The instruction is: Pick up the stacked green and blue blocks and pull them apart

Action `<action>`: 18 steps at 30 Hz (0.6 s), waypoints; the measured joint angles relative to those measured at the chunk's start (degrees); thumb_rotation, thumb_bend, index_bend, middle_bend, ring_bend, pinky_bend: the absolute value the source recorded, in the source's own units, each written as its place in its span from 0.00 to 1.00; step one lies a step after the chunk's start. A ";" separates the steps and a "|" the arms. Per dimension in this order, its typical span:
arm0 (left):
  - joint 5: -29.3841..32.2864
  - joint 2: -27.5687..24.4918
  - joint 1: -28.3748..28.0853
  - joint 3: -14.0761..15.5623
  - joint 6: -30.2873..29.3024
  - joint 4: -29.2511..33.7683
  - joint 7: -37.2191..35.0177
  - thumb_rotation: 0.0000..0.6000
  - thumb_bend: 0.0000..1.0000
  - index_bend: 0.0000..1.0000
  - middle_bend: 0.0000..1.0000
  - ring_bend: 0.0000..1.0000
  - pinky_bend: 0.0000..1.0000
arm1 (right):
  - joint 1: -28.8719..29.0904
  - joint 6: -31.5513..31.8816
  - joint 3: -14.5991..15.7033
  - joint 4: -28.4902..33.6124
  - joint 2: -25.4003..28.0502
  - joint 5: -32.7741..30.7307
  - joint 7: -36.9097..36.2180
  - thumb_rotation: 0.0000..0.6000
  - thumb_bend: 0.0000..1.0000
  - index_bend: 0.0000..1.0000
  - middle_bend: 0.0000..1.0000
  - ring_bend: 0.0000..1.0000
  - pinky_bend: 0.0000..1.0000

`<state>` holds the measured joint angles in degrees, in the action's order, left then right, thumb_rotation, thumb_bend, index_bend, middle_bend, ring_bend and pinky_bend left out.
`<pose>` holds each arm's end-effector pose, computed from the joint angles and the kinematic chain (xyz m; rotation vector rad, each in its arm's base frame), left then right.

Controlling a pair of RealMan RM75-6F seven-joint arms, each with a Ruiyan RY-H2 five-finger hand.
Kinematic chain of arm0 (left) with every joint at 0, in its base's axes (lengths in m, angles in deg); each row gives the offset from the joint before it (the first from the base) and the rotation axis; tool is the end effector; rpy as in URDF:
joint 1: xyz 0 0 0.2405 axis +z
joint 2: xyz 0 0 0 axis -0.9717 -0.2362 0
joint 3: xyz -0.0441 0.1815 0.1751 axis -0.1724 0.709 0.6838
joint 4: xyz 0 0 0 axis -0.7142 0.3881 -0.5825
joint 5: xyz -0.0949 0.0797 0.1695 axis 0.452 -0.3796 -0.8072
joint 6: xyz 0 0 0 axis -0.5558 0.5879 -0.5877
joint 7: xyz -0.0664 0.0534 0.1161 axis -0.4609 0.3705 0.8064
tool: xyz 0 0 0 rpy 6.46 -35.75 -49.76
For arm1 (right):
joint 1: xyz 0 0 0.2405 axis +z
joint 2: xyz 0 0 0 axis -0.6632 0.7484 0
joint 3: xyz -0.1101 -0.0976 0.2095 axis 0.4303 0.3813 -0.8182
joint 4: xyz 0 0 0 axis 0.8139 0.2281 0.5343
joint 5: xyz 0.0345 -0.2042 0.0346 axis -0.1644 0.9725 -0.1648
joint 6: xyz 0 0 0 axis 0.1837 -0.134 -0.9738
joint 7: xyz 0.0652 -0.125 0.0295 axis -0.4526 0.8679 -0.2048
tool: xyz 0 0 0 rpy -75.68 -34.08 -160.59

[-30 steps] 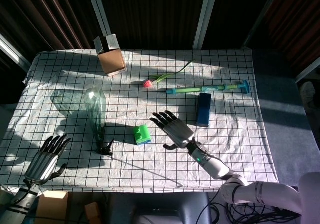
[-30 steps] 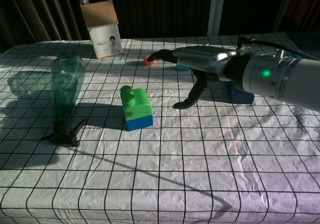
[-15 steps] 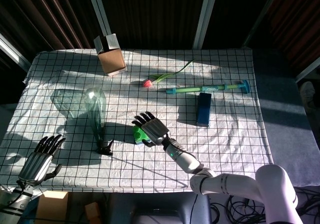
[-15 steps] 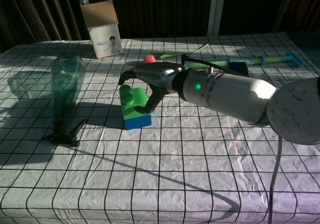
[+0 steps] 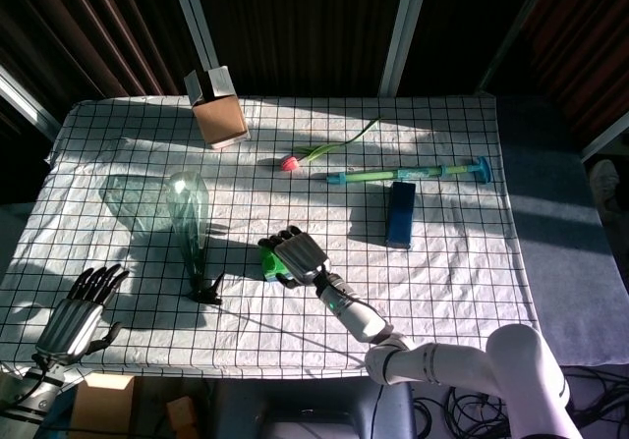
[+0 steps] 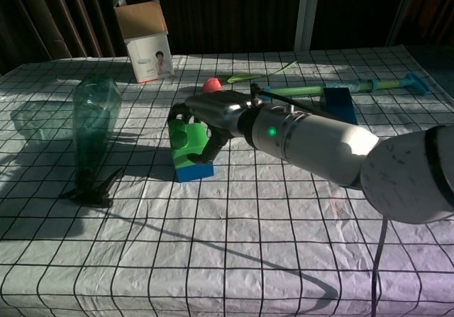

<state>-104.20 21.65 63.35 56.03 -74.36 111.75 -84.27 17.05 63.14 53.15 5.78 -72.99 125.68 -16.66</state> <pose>-0.3118 0.2010 0.1057 -1.7058 -0.8921 -0.7764 -0.0307 -0.3517 -0.1171 2.1189 -0.8938 0.9949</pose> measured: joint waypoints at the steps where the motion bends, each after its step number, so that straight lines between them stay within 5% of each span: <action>1: -0.01 -0.02 -0.01 0.00 0.03 0.02 -0.06 1.00 0.37 0.00 0.00 0.00 0.01 | -0.06 0.46 0.06 -0.10 -0.12 0.33 -0.09 1.00 0.35 0.70 0.46 0.36 0.30; 10: -1.50 -0.52 -0.85 0.05 0.20 -0.67 -6.49 1.00 0.37 0.00 0.00 0.00 0.01 | -1.90 4.84 0.38 3.87 1.99 6.93 -6.30 1.00 0.36 0.87 0.59 0.48 0.38; 18: -6.95 0.18 -3.61 0.19 -2.40 -5.34 -33.60 1.00 0.31 0.00 0.01 0.00 0.01 | -3.83 7.22 -2.39 15.89 8.46 10.52 -15.80 1.00 0.36 0.90 0.62 0.50 0.40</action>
<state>-111.14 21.84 59.74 56.22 -76.77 106.41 -117.87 13.21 70.36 50.76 21.67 -64.53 136.19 -32.46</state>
